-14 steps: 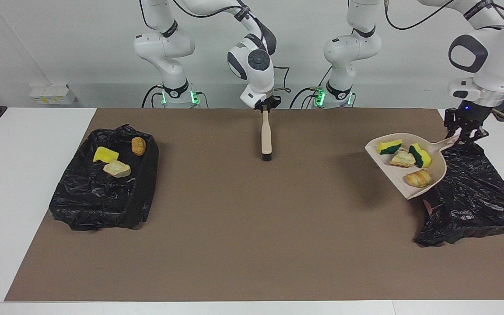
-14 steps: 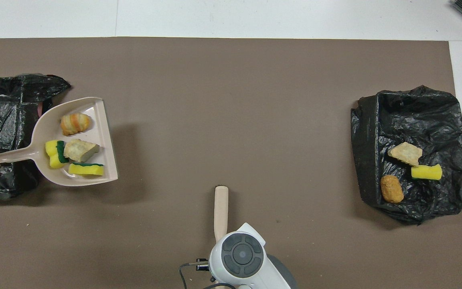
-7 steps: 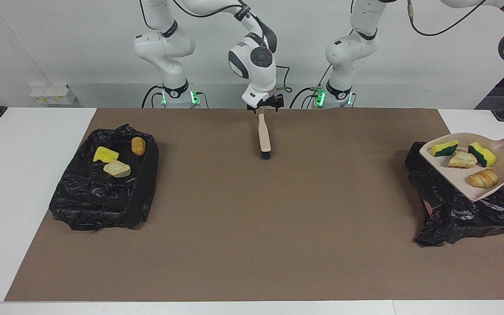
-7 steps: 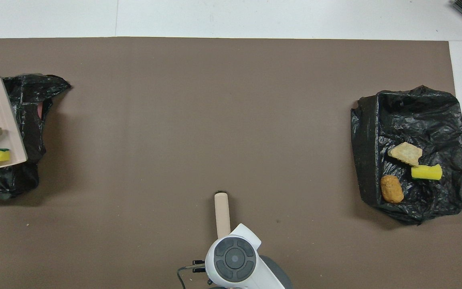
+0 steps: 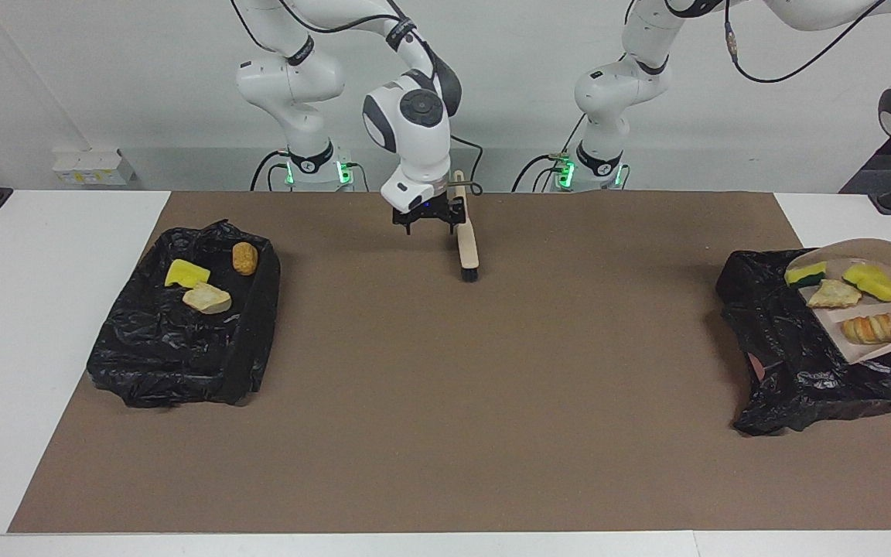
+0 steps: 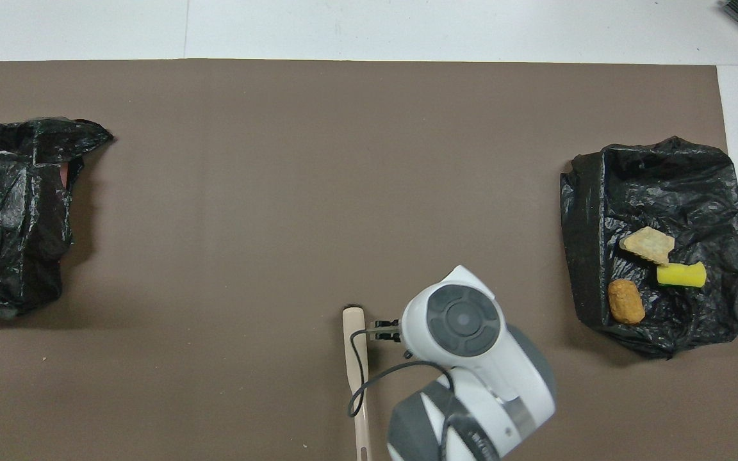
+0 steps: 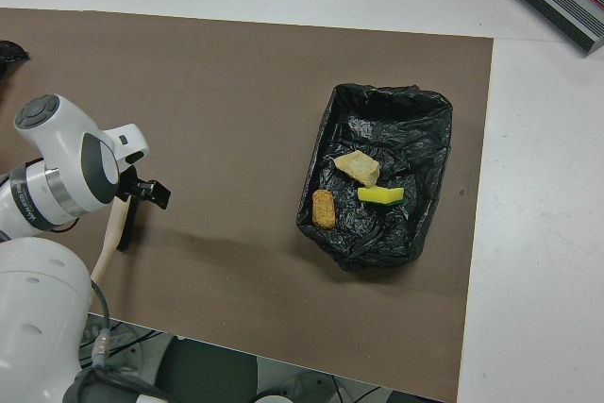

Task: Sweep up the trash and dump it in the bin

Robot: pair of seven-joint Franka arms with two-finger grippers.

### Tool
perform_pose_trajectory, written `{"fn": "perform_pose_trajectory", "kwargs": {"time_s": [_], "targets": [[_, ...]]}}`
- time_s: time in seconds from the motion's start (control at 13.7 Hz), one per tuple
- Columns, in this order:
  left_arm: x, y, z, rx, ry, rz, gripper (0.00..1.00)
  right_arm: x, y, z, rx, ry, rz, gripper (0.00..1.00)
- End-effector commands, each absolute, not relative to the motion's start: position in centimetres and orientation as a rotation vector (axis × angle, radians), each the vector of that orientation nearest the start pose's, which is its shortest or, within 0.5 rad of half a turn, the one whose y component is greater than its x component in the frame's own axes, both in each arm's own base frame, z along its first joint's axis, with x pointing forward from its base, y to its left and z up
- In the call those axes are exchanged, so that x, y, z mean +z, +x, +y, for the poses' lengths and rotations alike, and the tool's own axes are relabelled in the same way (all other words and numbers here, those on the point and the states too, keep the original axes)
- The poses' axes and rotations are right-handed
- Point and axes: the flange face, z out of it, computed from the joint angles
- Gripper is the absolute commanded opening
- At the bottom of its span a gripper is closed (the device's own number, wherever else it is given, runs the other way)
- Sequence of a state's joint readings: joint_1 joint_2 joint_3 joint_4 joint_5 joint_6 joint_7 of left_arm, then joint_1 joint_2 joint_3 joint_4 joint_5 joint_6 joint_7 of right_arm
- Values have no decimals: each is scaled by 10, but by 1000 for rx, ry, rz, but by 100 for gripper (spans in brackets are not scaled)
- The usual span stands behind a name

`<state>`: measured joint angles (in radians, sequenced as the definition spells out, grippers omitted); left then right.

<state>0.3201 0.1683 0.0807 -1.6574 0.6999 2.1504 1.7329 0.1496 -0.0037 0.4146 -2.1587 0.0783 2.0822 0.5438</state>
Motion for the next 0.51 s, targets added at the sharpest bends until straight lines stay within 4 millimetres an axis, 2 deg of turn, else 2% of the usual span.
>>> {"fn": "perform_pose_trajectory", "kwargs": {"time_s": [0.0, 0.22, 0.44], "targets": [[557, 589, 255, 706, -1624, 1786, 0, 423, 489, 223, 96, -3144, -3, 100], [572, 586, 259, 799, -1554, 1729, 0, 456, 524, 166, 15, -3158, -8, 100], [608, 569, 258, 792, -1561, 1676, 0, 496, 548, 96, 21, -3155, 12, 100]]}}
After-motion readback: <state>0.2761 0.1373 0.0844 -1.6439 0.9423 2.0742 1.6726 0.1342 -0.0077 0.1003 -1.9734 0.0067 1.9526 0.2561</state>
